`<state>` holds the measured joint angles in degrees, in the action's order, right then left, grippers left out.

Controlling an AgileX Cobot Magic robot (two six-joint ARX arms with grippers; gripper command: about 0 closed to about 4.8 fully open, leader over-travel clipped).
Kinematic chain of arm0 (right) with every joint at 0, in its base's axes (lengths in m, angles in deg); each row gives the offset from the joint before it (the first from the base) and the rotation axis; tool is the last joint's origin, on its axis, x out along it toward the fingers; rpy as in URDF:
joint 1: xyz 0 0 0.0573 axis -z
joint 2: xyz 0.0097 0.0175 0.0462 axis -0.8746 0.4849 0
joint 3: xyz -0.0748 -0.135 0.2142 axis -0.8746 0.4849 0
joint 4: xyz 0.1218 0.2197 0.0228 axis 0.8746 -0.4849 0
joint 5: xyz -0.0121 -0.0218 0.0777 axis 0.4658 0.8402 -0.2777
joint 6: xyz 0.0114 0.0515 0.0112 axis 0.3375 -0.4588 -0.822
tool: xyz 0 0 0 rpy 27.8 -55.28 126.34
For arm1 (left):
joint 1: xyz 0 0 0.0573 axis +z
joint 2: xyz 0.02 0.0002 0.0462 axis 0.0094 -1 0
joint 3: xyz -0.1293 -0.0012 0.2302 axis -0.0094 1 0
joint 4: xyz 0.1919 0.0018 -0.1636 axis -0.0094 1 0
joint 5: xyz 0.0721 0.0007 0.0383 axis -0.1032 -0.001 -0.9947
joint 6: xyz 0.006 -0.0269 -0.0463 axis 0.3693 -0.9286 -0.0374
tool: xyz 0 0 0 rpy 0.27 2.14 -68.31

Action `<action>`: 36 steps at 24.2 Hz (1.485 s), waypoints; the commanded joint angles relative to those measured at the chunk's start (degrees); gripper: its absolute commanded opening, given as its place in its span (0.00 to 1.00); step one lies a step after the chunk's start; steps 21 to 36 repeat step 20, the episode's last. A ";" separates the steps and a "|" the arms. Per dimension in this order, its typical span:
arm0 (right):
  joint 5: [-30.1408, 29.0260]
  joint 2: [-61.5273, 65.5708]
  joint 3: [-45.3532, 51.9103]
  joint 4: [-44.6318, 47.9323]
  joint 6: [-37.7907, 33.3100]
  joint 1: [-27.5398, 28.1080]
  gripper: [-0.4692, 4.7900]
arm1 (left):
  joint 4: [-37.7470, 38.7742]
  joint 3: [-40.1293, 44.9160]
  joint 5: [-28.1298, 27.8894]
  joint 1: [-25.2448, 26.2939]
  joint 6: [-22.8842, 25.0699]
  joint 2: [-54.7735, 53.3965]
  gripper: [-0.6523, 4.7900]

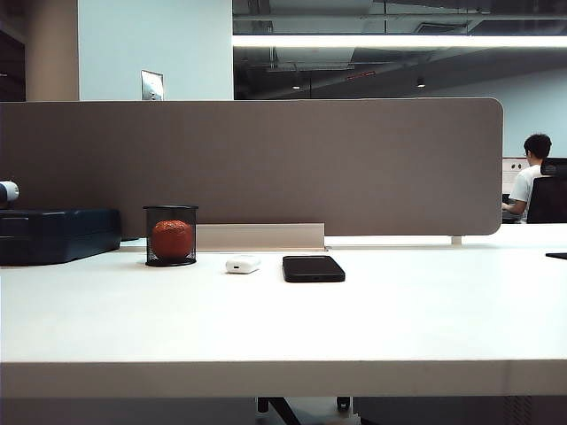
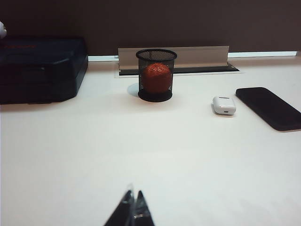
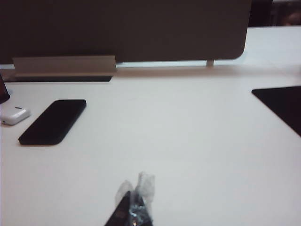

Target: Find the wireless headphone case on the desktop and place it on the left side of the phone.

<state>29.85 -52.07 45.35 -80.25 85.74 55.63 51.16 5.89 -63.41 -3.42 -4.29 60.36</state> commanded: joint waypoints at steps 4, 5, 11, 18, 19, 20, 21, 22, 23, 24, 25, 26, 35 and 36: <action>0.11 -2.29 -0.04 0.17 1.90 -0.04 0.07 | -0.33 -0.11 -0.04 0.09 0.00 -0.07 0.11; 0.11 -2.29 -0.04 0.20 1.88 -0.04 0.07 | -0.33 -0.11 -0.04 0.09 0.00 -0.07 0.11; 0.09 -2.29 -0.04 0.02 1.86 -0.04 0.07 | -0.33 -0.11 -0.04 0.09 0.00 -0.04 0.11; 0.09 -2.29 -0.04 -1.11 1.84 -0.04 0.07 | -0.33 -0.11 -0.07 0.09 0.00 -0.04 0.11; 0.09 -2.29 -0.04 -1.11 1.84 -0.04 0.07 | -0.33 -0.11 -0.04 0.09 0.00 -0.04 0.11; 0.09 -2.29 -0.04 -1.09 1.84 -0.04 0.07 | -0.33 -0.11 -0.04 0.09 0.00 -0.04 0.11; 0.09 -2.29 -0.04 -1.09 1.84 -0.04 0.07 | -0.33 -0.11 -0.04 0.09 0.00 -0.04 0.11; 0.09 -2.29 -0.04 -1.09 1.84 -0.04 0.07 | -0.33 -0.11 -0.04 0.09 0.00 -0.04 0.11; 0.09 -2.29 -0.04 -1.09 1.84 -0.04 0.07 | -0.33 -0.11 -0.04 0.09 0.00 -0.04 0.11; 0.09 -2.29 -0.04 -1.09 1.84 -0.04 0.07 | -0.33 -0.11 -0.04 0.09 0.00 -0.04 0.11; 0.09 -2.29 -0.04 -1.09 1.84 -0.04 0.07 | -0.33 -0.11 -0.04 0.09 0.00 -0.04 0.11; 0.09 -2.29 -0.04 -1.09 1.84 -0.04 0.07 | -0.33 -0.11 -0.04 0.09 0.00 -0.04 0.11; 0.09 -2.29 -0.04 -1.09 1.84 -0.04 0.07 | -0.33 -0.11 -0.04 0.09 0.00 -0.04 0.11; 0.09 -2.29 -0.04 -1.09 1.84 -0.04 0.07 | -0.33 -0.11 -0.04 0.09 0.00 -0.04 0.11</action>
